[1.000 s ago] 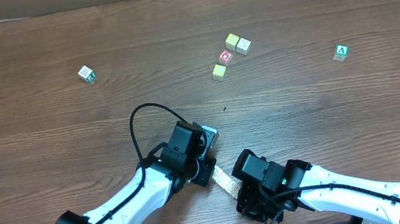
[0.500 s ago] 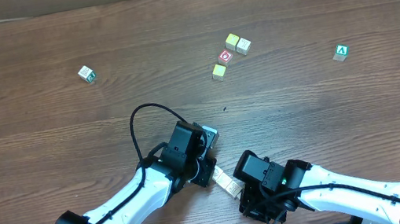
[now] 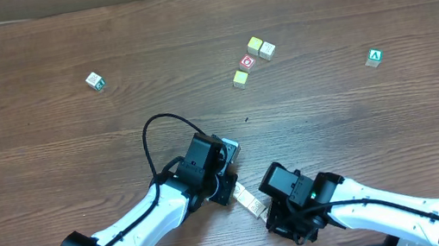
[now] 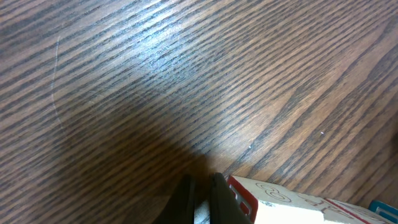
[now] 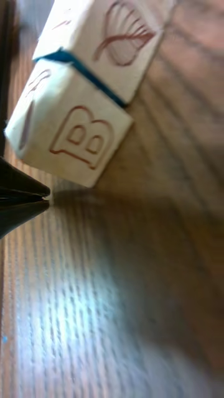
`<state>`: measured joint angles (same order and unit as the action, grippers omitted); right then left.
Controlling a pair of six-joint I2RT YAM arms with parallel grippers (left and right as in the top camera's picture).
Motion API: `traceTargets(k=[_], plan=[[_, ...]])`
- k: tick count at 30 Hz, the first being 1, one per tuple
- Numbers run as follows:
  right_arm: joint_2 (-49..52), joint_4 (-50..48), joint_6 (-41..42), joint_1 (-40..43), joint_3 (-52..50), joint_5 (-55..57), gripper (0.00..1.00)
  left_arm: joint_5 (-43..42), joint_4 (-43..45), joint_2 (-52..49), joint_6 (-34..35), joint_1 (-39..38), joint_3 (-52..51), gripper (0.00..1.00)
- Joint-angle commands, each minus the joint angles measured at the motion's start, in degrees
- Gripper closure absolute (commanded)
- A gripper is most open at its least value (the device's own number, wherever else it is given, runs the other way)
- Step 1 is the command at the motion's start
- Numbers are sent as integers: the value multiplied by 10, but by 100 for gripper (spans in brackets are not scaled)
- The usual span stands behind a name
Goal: Flip 4 blocks
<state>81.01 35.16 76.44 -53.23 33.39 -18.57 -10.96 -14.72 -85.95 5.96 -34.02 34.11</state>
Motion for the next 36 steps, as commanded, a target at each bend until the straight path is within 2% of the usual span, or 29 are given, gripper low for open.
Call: traceTargets(k=[1, 18, 36], plan=[[1, -2, -3, 9, 9, 21, 96, -9, -2, -7, -6, -1, -5, 96], [1, -25, -30, 10, 9, 34, 96, -9, -2, -7, -6, -1, -5, 96], [1, -37, -23, 10, 9, -9, 96, -9, -2, -7, -9, -1, -5, 96]])
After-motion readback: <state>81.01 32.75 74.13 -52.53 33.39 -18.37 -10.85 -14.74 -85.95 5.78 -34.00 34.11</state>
